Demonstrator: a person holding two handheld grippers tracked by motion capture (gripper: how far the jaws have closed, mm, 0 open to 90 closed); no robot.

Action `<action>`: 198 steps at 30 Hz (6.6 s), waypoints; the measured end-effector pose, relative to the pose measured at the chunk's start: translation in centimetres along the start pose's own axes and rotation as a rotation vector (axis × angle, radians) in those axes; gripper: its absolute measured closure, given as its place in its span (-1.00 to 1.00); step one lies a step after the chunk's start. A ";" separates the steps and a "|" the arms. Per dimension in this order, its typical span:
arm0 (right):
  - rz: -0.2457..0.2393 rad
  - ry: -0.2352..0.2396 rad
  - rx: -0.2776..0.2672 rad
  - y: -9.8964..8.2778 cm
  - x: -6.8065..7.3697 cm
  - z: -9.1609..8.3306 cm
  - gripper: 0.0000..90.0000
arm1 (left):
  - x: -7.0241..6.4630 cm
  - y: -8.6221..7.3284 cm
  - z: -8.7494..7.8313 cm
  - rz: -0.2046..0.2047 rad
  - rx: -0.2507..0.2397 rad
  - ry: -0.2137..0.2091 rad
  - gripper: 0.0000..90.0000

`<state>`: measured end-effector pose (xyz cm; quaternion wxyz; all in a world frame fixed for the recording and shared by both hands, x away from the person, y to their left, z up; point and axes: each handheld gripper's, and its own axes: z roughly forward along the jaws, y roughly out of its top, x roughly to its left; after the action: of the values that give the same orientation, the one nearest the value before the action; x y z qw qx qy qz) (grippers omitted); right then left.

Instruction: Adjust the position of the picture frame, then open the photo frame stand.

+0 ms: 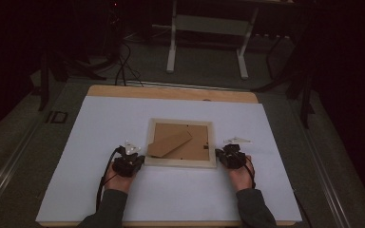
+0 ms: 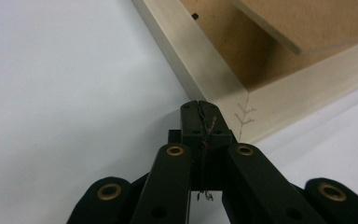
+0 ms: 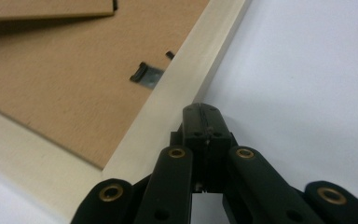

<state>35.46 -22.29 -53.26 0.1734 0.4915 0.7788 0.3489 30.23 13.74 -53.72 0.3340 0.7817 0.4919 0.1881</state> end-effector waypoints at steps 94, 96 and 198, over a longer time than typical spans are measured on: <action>-0.034 0.104 -0.083 0.4 -0.5 -1.6 0.36 | 2.2 4.0 -4.1 -0.050 -0.153 -0.095 0.20; -0.032 0.111 -0.082 0.4 -0.5 -1.6 0.32 | 1.9 4.5 -4.0 -0.031 -0.151 -0.098 0.14; -0.051 0.133 -0.068 0.0 -1.3 -1.6 0.25 | -2.9 11.1 5.9 0.271 0.221 -0.198 -0.15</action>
<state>35.05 -23.99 -52.28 0.1468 0.4411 0.7885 0.4025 39.77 5.94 -49.96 0.2646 0.8872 0.3648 0.0986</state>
